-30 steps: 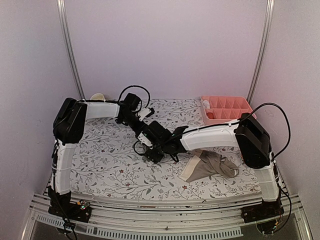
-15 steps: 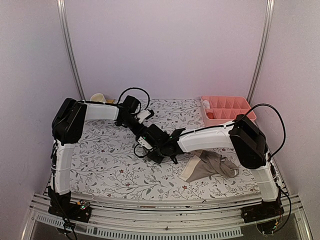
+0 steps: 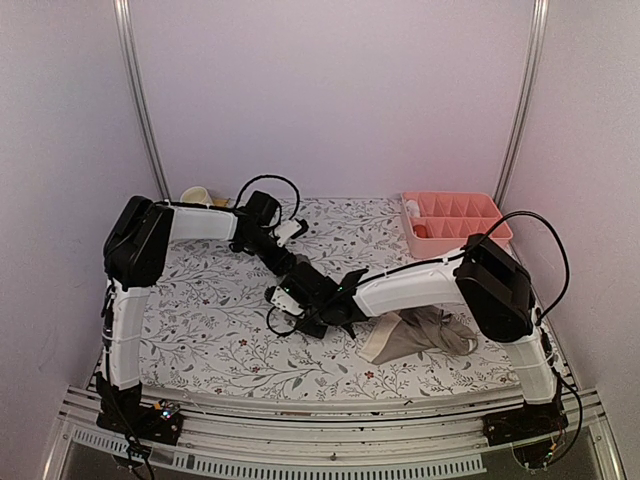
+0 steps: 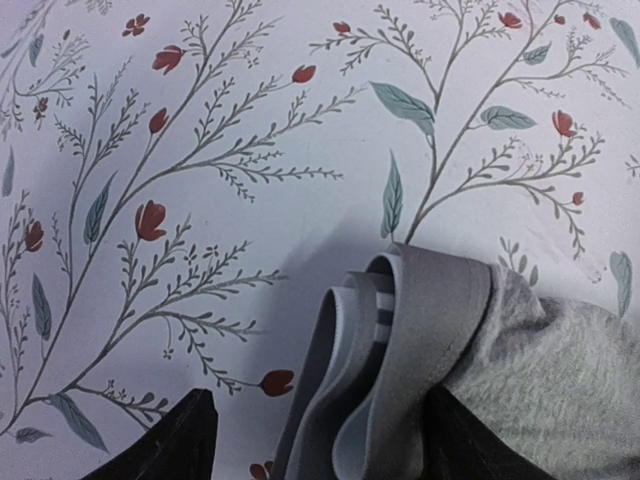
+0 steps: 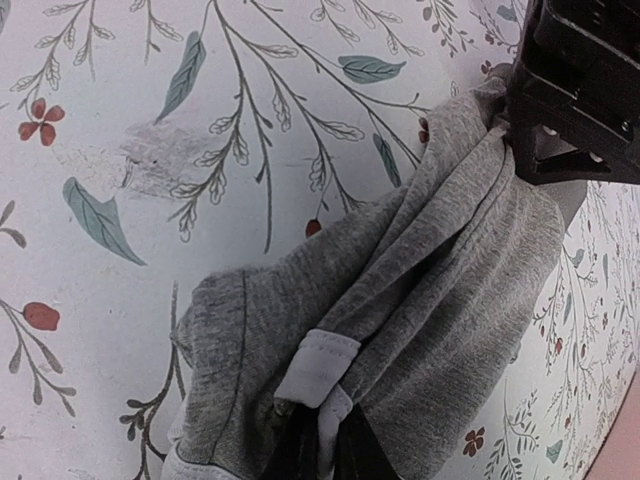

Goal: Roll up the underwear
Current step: Smooth out the underwear at the center of the board.

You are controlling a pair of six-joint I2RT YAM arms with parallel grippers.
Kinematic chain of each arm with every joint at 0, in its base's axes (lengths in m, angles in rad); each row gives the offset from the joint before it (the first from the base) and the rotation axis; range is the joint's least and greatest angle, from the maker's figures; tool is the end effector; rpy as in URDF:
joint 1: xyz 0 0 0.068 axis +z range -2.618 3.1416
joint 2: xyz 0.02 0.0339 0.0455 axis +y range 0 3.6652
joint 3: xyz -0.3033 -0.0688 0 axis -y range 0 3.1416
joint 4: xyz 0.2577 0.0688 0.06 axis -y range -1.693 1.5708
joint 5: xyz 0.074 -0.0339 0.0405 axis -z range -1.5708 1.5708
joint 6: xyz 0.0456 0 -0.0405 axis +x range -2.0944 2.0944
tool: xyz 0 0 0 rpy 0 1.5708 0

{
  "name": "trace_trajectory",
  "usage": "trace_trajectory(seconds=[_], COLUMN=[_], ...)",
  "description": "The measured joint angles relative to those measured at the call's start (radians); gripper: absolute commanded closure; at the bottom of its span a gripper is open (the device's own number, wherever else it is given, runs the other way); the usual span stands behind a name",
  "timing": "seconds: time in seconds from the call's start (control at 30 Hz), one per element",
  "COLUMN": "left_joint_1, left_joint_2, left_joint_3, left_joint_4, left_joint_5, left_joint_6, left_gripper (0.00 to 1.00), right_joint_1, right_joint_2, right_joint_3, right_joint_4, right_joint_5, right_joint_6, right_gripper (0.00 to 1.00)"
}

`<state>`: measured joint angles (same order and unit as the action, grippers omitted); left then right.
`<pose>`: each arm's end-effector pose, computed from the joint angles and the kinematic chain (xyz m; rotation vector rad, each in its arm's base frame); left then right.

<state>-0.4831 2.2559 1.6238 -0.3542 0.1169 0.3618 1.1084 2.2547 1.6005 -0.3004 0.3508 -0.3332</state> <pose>0.4590 -0.2468 0.1450 1.0900 2.3150 -0.1961 0.2461 0.4585 0.1440 -1.5089 1.9263 -0.1070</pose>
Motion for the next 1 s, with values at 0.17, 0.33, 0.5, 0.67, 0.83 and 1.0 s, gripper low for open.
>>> trace_trajectory(seconds=[0.17, 0.33, 0.5, 0.67, 0.83, 1.0], left_joint_1=[0.003, 0.006, 0.011, 0.017, 0.020, 0.021], left_joint_2=[0.000, 0.000, 0.000, 0.000, -0.005, -0.023], left_joint_3=[0.000, 0.000, -0.005, -0.011, -0.013, -0.021], left_joint_4=[-0.001, -0.001, 0.006, 0.017, 0.016, -0.006], left_joint_5=[0.001, 0.003, 0.010, 0.019, 0.021, 0.020], left_joint_6=[0.009, 0.014, 0.019, 0.020, 0.023, 0.027], left_gripper=[0.27, 0.23, 0.18, 0.14, 0.08, 0.03], right_joint_1=[0.006, 0.006, 0.006, 0.009, 0.013, 0.018], right_joint_2=[0.000, 0.000, 0.000, 0.000, -0.002, -0.027], right_joint_3=[-0.005, -0.004, 0.011, 0.021, 0.026, 0.018], right_joint_4=[0.010, 0.011, 0.007, 0.001, -0.008, -0.034], right_joint_5=[-0.010, -0.017, -0.051, -0.081, -0.107, -0.132], right_joint_6=[-0.042, -0.065, -0.083, -0.098, -0.108, -0.120], right_gripper=[0.88, 0.77, 0.65, 0.58, 0.49, 0.40])
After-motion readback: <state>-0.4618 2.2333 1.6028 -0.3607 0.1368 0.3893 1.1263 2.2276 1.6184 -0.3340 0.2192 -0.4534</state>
